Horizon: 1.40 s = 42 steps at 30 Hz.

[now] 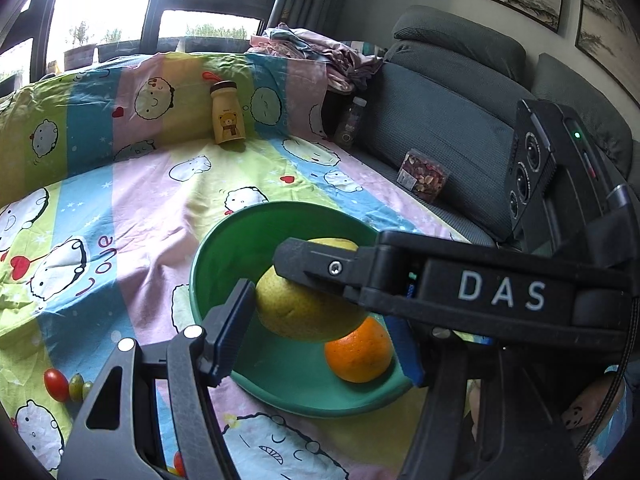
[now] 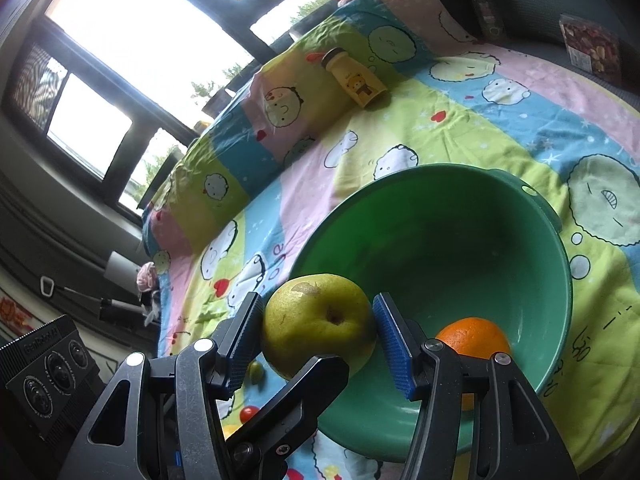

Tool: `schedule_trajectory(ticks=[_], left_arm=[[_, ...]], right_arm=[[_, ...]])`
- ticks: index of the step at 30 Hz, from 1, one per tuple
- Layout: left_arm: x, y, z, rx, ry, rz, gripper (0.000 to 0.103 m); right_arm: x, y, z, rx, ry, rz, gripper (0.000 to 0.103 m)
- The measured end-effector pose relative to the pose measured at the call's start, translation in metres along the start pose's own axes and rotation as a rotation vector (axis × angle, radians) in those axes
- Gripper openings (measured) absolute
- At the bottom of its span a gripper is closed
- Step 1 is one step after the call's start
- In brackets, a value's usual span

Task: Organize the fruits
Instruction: 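Carry the pear in the right gripper over the bowl and lower it, then open the right gripper to drop the pear beside the orange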

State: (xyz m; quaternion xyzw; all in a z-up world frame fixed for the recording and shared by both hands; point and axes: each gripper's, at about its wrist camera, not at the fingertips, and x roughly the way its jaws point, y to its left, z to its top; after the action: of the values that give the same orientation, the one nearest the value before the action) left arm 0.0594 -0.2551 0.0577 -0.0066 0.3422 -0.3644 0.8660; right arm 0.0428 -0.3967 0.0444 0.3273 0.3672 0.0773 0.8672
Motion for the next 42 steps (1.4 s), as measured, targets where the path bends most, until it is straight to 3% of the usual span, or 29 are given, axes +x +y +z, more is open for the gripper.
schedule_trajectory(ticks=[36,42], left_arm=[[0.036,0.003,-0.008,-0.066,0.120,-0.072,0.064],[0.031,0.003,-0.010,-0.042,0.101,-0.037,0.065]], right_arm=[[0.015,-0.028,0.003,0.044,0.088,-0.120,0.059],[0.012,-0.024,0.002,0.026,0.071,-0.200,0.059]])
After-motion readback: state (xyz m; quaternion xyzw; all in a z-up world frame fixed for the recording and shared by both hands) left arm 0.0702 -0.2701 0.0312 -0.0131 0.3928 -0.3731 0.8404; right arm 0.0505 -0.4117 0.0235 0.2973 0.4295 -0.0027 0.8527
